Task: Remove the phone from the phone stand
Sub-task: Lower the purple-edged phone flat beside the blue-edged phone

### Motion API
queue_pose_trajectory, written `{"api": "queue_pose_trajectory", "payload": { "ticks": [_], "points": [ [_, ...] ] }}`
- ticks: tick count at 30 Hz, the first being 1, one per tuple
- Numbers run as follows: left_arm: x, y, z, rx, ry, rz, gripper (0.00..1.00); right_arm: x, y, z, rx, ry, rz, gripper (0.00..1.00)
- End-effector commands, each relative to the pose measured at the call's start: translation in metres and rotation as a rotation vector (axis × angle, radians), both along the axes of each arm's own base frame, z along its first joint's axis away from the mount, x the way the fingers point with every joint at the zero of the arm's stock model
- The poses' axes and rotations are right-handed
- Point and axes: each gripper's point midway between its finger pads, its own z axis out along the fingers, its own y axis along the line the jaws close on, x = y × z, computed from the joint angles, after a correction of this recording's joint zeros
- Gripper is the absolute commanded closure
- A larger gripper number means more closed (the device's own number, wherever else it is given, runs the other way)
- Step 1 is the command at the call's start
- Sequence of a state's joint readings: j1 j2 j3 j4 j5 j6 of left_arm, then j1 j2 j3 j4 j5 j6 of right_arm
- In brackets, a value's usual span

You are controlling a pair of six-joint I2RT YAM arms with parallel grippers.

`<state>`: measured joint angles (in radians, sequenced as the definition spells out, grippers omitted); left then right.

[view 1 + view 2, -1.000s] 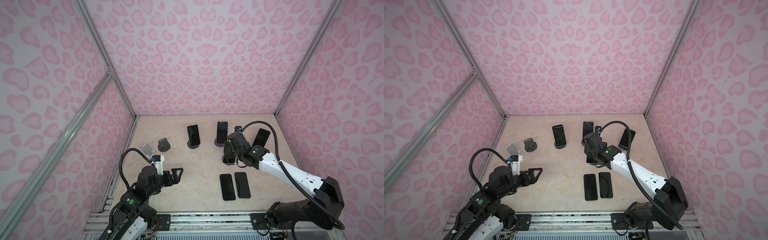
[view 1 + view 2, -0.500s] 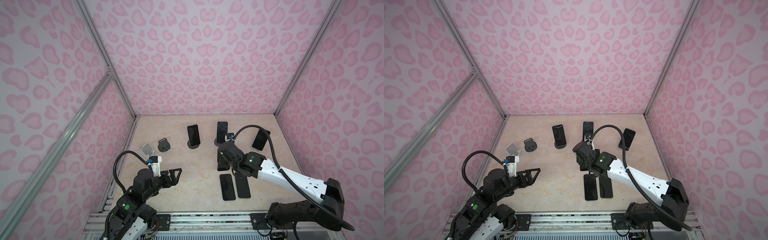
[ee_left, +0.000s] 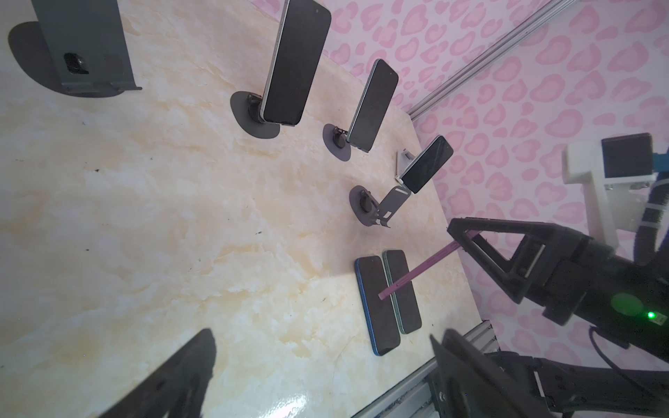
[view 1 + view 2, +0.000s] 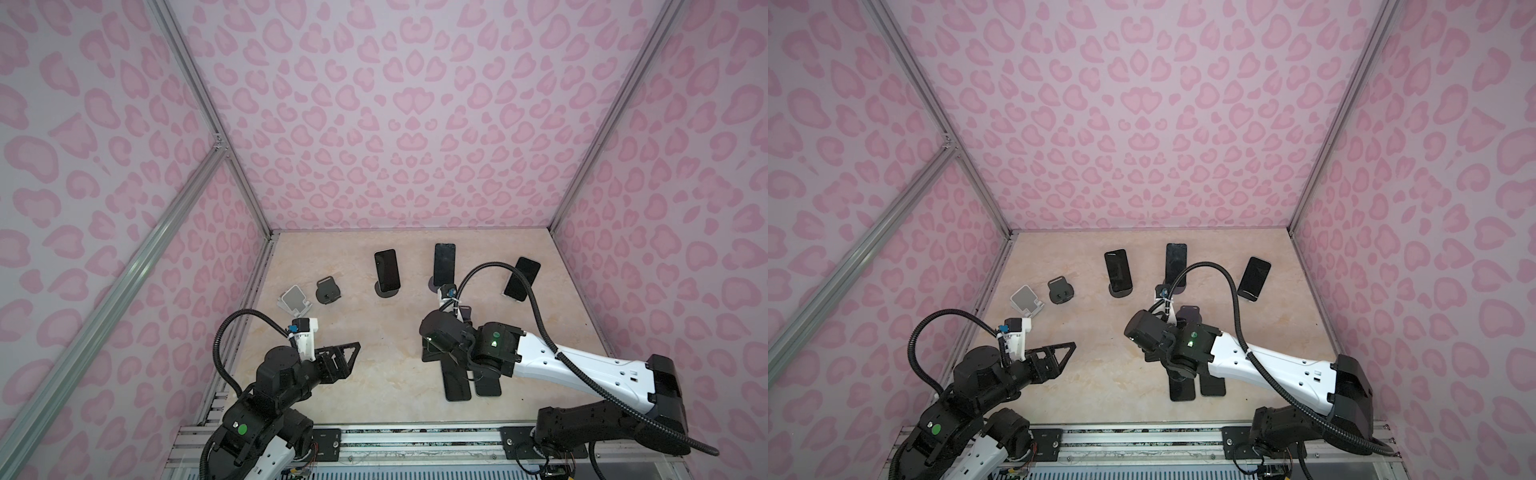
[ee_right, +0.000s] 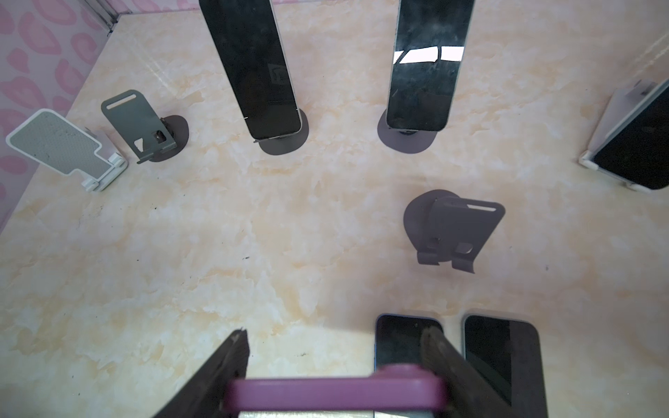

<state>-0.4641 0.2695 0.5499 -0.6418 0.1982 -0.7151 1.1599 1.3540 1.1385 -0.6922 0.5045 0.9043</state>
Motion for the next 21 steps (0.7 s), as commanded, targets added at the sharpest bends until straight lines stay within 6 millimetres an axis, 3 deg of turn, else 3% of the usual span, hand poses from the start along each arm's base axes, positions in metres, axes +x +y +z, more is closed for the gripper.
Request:
{"api": "queue_pose_trajectory", "payload": {
  "ticks": [1, 12, 21],
  "points": [
    [-0.004, 0.001, -0.004, 0.0, 0.024, -0.003, 0.02, -0.007, 0.006, -0.007, 0.0, 0.016, -0.027, 0.34],
    [-0.011, 0.007, -0.01, -0.004, 0.03, 0.018, 0.02, -0.035, 0.037, -0.059, -0.008, 0.177, 0.034, 0.35],
    [-0.012, 0.008, -0.002, -0.02, 0.023, 0.028, 0.02, -0.037, 0.039, -0.087, -0.061, 0.247, 0.03, 0.35]
  ]
}}
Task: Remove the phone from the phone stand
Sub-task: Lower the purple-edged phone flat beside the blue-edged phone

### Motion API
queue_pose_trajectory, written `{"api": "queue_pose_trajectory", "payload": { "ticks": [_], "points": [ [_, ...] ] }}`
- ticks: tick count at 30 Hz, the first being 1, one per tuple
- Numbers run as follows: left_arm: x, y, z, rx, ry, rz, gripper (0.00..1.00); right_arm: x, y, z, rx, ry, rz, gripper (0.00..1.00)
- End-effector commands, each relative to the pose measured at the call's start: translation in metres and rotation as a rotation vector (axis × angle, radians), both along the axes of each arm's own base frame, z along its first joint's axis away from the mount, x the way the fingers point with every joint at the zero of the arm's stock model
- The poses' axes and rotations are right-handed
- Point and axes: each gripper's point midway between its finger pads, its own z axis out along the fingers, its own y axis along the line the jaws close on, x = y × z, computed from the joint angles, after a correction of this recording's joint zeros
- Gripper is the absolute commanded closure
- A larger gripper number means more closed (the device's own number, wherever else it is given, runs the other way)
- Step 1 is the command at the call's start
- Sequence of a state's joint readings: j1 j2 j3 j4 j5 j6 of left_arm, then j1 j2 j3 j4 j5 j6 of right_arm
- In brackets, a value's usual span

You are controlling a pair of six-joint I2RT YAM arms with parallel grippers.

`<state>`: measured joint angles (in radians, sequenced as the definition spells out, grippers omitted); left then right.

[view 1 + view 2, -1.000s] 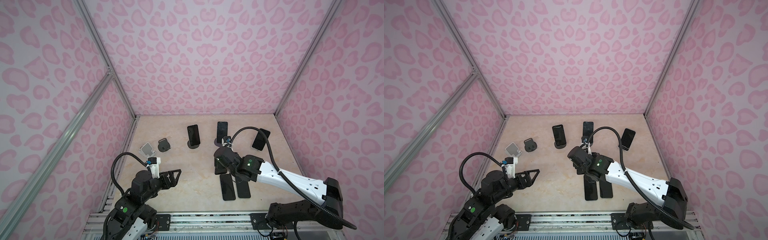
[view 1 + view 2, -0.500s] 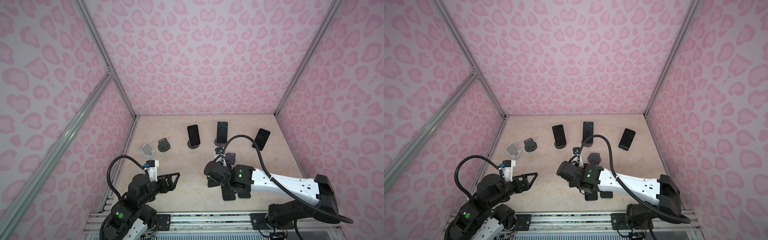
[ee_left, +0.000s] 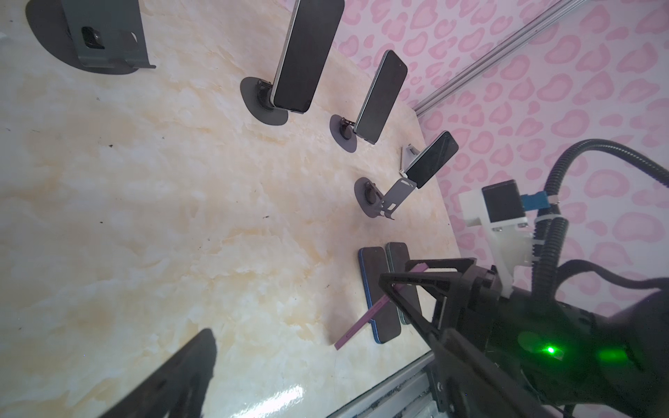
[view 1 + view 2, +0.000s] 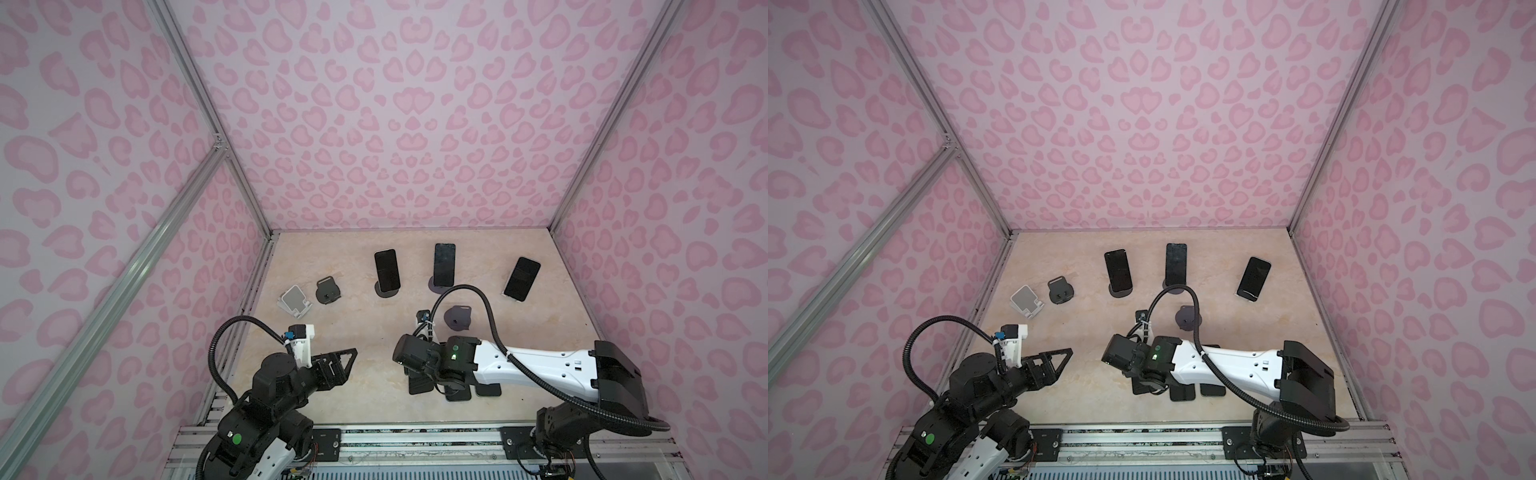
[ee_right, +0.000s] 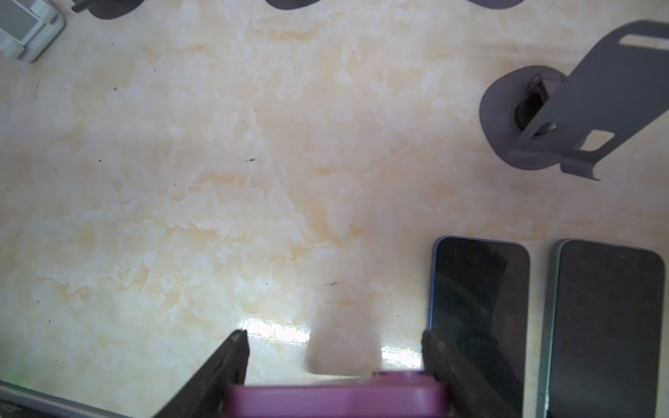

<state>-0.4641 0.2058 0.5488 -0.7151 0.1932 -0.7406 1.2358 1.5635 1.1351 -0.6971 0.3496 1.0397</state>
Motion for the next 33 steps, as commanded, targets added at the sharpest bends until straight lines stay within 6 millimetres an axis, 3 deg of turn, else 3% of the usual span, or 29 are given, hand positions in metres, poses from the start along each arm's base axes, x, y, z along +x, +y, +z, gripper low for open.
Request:
{"api": "queue_pose_trajectory", "payload": {
  "ticks": [1, 18, 33],
  "points": [
    [0.0, 0.002, 0.004, -0.01, 0.0, 0.013, 0.03, 0.002, 0.001, -0.009, 0.003, 0.015, -0.017, 0.35],
    [0.004, 0.0, 0.004, -0.023, 0.02, 0.024, 0.04, 0.038, 0.003, -0.056, 0.006, 0.043, -0.098, 0.36],
    [0.01, -0.004, -0.002, -0.034, 0.052, 0.031, 0.05, 0.051, -0.01, -0.088, -0.108, 0.018, -0.145, 0.3]
  ]
}}
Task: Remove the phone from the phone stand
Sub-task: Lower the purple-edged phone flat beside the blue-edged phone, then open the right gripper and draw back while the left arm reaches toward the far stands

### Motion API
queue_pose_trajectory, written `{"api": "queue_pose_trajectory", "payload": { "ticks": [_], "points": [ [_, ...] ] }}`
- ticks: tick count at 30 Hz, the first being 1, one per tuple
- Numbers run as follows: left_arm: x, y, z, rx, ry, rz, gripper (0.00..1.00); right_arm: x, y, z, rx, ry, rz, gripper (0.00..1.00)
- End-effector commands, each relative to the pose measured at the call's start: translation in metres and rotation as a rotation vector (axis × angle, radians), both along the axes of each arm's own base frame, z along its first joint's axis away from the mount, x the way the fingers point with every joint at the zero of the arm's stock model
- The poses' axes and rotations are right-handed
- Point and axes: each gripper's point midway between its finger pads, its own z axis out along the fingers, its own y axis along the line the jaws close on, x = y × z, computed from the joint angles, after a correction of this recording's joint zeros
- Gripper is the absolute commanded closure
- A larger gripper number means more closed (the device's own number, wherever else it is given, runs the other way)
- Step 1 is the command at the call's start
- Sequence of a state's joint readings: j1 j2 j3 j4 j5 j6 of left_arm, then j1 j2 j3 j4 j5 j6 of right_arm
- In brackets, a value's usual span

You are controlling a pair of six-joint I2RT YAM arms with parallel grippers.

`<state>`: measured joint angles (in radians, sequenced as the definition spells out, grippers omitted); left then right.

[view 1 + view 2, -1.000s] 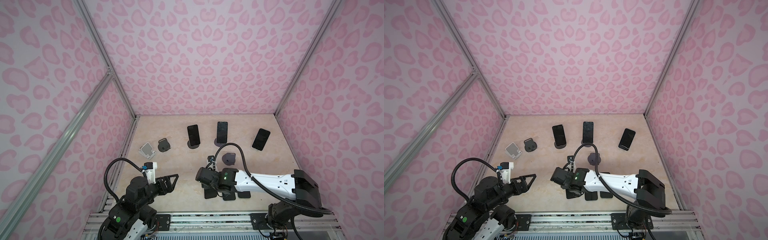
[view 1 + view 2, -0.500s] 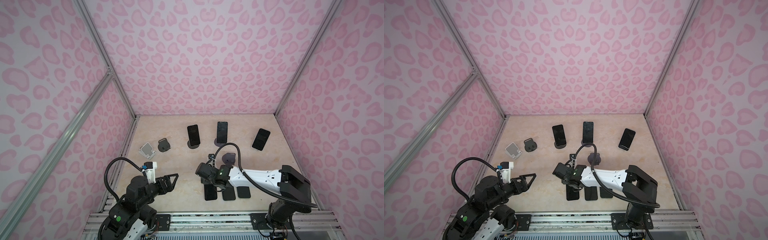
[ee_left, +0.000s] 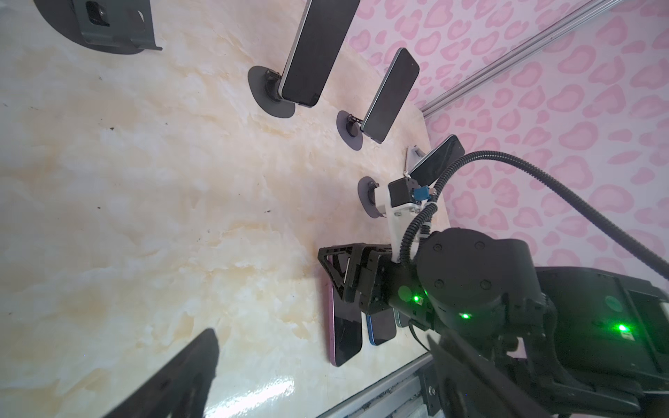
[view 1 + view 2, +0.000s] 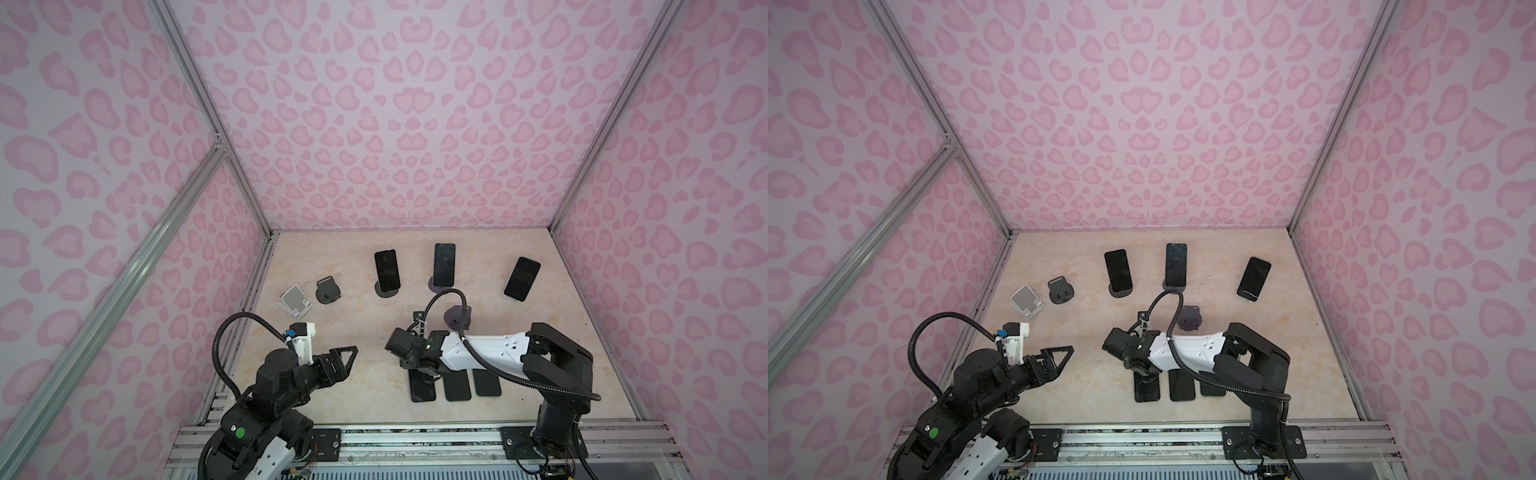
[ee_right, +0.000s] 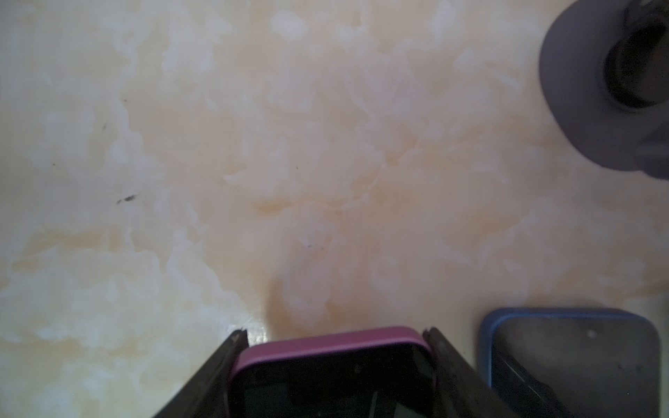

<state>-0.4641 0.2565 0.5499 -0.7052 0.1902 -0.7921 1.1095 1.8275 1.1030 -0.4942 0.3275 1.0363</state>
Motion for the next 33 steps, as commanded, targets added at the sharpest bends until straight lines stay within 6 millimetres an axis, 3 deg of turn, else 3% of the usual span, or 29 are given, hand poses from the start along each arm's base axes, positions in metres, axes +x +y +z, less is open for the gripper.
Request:
{"api": "queue_pose_trajectory", "payload": {
  "ticks": [1, 18, 28, 33],
  "points": [
    [0.005, -0.003, 0.004, -0.016, -0.009, 0.005, 0.05, 0.006, -0.009, -0.002, -0.033, -0.035, -0.028, 0.3],
    [0.015, -0.005, -0.002, 0.009, 0.035, 0.021, 0.06, 0.005, -0.009, -0.015, 0.014, -0.019, -0.039, 0.17],
    [0.018, -0.007, 0.016, 0.008, 0.027, 0.017, 0.06, 0.009, 0.001, 0.035, 0.127, -0.094, -0.002, 0.1],
    [0.024, -0.013, 0.038, -0.027, -0.016, 0.001, 0.06, 0.001, -0.003, 0.065, 0.17, -0.128, 0.071, 0.1]
  ]
}}
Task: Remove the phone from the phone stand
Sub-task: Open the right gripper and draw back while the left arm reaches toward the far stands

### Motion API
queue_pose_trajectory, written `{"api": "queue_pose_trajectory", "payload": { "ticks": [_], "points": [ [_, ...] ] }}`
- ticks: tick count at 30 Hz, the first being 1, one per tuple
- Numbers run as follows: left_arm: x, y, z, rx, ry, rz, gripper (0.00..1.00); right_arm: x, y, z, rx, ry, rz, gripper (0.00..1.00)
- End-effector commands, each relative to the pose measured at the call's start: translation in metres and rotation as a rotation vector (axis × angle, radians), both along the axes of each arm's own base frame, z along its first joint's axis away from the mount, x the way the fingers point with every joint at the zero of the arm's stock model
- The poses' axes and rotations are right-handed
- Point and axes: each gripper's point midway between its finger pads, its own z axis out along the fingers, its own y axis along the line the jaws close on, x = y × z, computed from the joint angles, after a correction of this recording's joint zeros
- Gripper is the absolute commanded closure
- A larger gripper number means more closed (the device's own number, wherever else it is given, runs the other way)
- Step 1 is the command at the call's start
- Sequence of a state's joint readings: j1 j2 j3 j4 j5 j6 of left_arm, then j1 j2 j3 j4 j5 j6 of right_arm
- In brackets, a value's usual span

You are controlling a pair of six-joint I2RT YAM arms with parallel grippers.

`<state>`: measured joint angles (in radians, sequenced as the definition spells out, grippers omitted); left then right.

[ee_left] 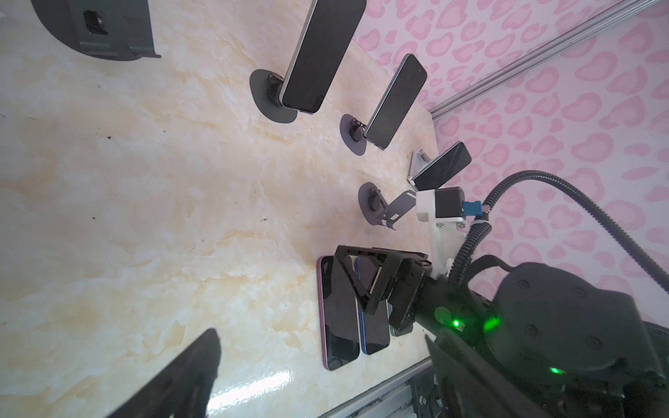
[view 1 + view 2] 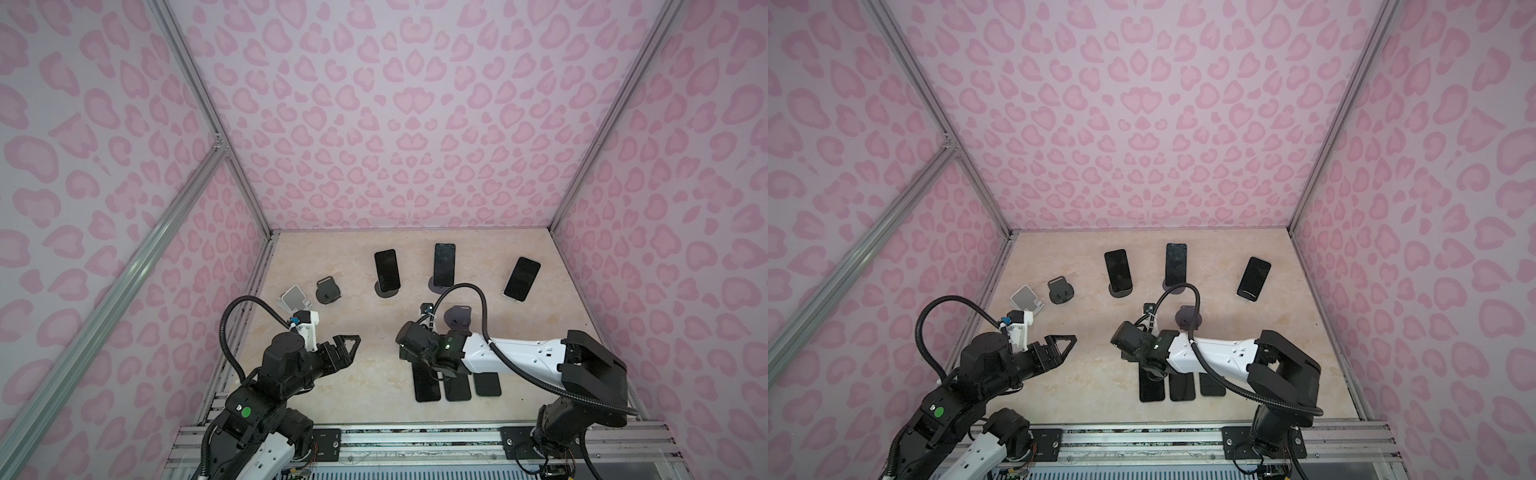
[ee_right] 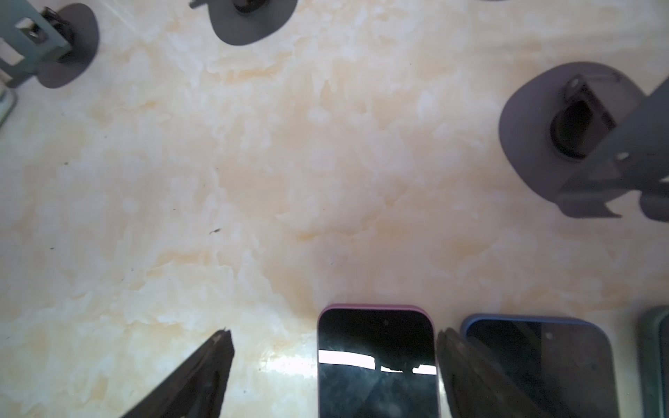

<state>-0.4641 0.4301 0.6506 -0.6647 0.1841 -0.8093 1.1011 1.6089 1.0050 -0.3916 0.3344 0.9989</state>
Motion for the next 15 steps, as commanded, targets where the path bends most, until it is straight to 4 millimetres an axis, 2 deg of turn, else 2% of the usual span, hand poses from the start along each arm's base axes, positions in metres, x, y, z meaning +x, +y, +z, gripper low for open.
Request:
{"api": "queue_pose_trajectory", "payload": {
  "ticks": [1, 3, 7, 11, 15],
  "points": [
    [0.007, -0.006, 0.021, -0.037, -0.062, -0.01, 0.06, -0.005, -0.006, 0.013, -0.008, -0.031, 0.065, 0.1],
    [0.015, -0.007, 0.028, -0.04, -0.079, 0.006, 0.06, -0.008, -0.014, 0.025, -0.008, -0.056, 0.103, 0.1],
    [0.033, -0.011, 0.028, -0.009, -0.053, 0.033, 0.07, -0.009, -0.036, 0.037, -0.013, -0.073, 0.146, 0.11],
    [0.056, -0.027, 0.037, 0.024, -0.076, 0.062, 0.08, -0.002, -0.061, 0.048, 0.048, -0.1, 0.152, 0.13],
    [0.075, -0.054, 0.05, 0.108, -0.115, 0.057, 0.08, 0.007, -0.088, 0.053, 0.087, -0.12, 0.128, 0.13]
  ]
}}
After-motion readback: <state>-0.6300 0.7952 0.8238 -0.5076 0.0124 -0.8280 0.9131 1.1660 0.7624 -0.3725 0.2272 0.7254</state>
